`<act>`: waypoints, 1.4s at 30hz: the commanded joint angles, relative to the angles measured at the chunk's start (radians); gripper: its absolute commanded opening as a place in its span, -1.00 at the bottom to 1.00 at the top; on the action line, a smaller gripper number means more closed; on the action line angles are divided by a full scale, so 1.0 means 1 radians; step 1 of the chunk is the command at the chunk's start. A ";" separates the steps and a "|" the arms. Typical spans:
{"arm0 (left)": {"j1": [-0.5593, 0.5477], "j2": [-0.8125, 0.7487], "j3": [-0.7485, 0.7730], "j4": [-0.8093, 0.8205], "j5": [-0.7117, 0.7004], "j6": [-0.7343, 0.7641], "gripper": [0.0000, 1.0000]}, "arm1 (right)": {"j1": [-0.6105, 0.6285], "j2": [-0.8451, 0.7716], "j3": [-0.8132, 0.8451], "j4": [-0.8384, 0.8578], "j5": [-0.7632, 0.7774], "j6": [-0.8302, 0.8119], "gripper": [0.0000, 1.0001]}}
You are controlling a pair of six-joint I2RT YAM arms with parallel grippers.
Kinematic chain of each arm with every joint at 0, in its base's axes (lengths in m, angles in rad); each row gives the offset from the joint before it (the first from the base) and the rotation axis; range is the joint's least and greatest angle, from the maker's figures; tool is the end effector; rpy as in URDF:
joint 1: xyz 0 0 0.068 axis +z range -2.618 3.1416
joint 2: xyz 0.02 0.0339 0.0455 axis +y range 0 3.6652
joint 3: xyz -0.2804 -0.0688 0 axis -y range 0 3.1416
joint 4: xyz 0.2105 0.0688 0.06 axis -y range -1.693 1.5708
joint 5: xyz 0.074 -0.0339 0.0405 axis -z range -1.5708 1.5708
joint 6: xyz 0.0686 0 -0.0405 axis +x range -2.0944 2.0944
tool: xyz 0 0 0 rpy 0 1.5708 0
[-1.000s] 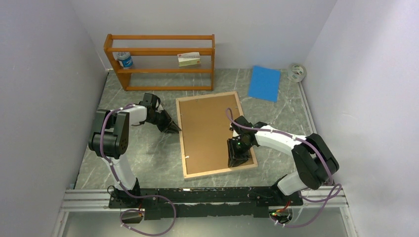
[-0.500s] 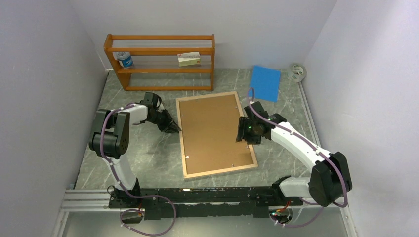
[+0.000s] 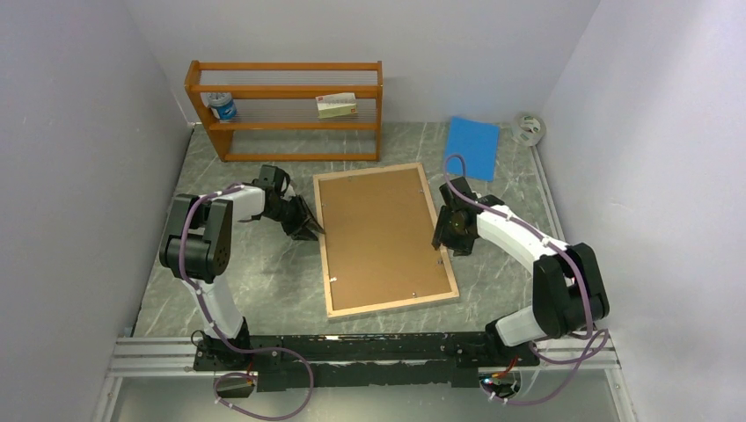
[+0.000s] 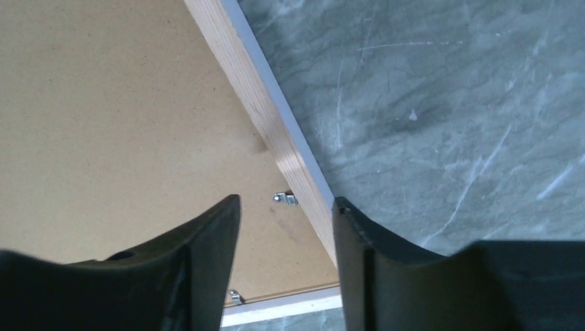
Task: Put the photo into the frame
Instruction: Install the photo frame at the center of the board.
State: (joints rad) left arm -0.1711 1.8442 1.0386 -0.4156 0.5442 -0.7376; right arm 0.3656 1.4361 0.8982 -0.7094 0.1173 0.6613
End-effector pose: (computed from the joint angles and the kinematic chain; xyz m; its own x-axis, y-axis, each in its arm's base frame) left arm 0.3194 -0.0912 0.1486 -0.9006 -0.4283 0.0736 -0.3855 0.7092 -0.5903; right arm 0.2261 0.0780 0.2003 -0.8955 0.3103 -0.3190 0.2910 0.9506 0.1077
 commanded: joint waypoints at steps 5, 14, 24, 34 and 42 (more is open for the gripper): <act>-0.005 0.006 0.008 0.000 0.014 0.037 -0.25 | -0.021 0.060 0.006 0.076 -0.021 -0.042 -0.03; -0.005 0.016 0.014 -0.009 0.020 0.049 -0.30 | -0.021 0.065 0.007 0.023 -0.059 -0.106 0.04; -0.005 0.029 0.011 -0.002 0.023 0.046 -0.35 | -0.021 0.028 -0.043 -0.033 -0.031 -0.133 -0.10; -0.005 0.036 0.014 -0.003 0.027 0.049 -0.37 | -0.020 0.072 -0.043 0.018 -0.021 -0.142 -0.19; -0.005 0.041 0.015 -0.002 0.030 0.049 -0.38 | -0.020 0.092 -0.060 0.042 -0.008 -0.167 -0.21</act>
State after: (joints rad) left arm -0.1688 1.8584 1.0431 -0.4049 0.5842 -0.7147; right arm 0.3496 1.5112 0.8532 -0.6983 0.0692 0.5205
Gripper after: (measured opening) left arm 0.319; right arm 0.400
